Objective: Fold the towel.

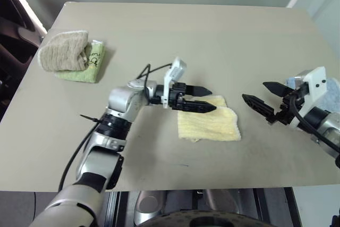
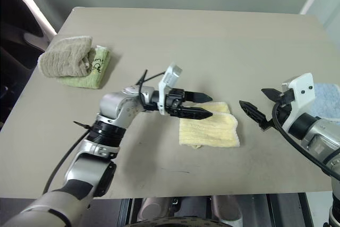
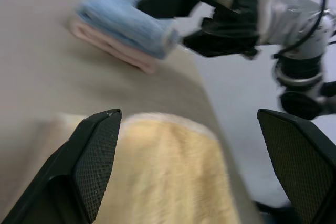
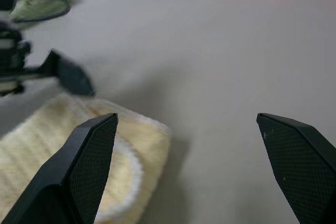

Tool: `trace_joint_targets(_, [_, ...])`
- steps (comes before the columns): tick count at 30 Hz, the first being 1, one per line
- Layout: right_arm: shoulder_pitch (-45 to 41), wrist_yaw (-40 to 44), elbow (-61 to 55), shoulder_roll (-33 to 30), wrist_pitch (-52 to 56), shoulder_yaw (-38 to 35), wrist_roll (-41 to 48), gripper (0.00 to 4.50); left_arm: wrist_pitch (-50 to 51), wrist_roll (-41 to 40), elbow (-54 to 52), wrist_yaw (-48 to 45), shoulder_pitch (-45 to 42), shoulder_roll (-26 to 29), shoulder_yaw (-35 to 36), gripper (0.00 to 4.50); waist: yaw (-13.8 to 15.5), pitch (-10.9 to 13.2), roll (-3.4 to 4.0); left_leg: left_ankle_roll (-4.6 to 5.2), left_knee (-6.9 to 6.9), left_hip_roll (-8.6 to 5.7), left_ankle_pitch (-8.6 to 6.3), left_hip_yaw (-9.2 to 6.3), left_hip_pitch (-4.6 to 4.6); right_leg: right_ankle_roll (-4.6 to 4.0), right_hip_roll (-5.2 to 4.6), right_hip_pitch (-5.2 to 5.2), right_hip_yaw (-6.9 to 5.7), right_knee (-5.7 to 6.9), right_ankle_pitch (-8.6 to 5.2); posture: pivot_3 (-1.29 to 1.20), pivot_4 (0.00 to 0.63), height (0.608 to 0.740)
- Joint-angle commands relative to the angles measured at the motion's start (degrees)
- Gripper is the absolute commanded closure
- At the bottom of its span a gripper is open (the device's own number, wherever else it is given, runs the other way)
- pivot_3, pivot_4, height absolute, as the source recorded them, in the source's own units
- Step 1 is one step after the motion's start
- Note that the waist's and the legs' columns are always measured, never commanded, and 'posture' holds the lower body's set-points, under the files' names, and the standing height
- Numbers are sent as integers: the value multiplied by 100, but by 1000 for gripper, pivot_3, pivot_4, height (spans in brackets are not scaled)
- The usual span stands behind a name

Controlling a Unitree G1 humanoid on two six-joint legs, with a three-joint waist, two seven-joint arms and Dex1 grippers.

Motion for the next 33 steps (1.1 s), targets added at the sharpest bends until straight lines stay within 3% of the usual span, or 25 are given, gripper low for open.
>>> trace_joint_targets(1, [-18,182,-264,47,-243,-42,348,594,-767,234,-254,31,171,121,194,381,1,0,0,0,0,-1,0,0,0,1,0,0,1,-1,-1,0,150,733])
trace_joint_targets(12, [-102,278,-161,227,-610,763,305,4438,-1807,242,-770,94,893,65,421,4237,3,0,0,7,2,-3,-4,1,-4,-4,-2,-3,8,-3,-7,0,150,733])
trace_joint_targets(13, [-100,310,-151,266,-640,921,271,4500,-1908,266,-765,78,962,9,393,4476,4,0,0,7,1,-3,-4,1,-4,-4,-2,-4,8,-3,-7,0,150,733])
trace_joint_targets(17, [-156,274,11,485,-802,1389,31,4500,-2131,373,-713,-113,1182,-87,186,4476,-6,0,0,7,1,-2,-4,1,-3,-7,-1,-4,8,-2,-5,0,150,733])
trace_joint_targets(33, [-141,288,59,483,-939,1478,-46,4500,-2177,370,-691,-127,1194,-79,159,4476,-6,0,0,12,3,-3,-6,0,-5,-51,-2,-5,8,-2,-6,0,150,733])
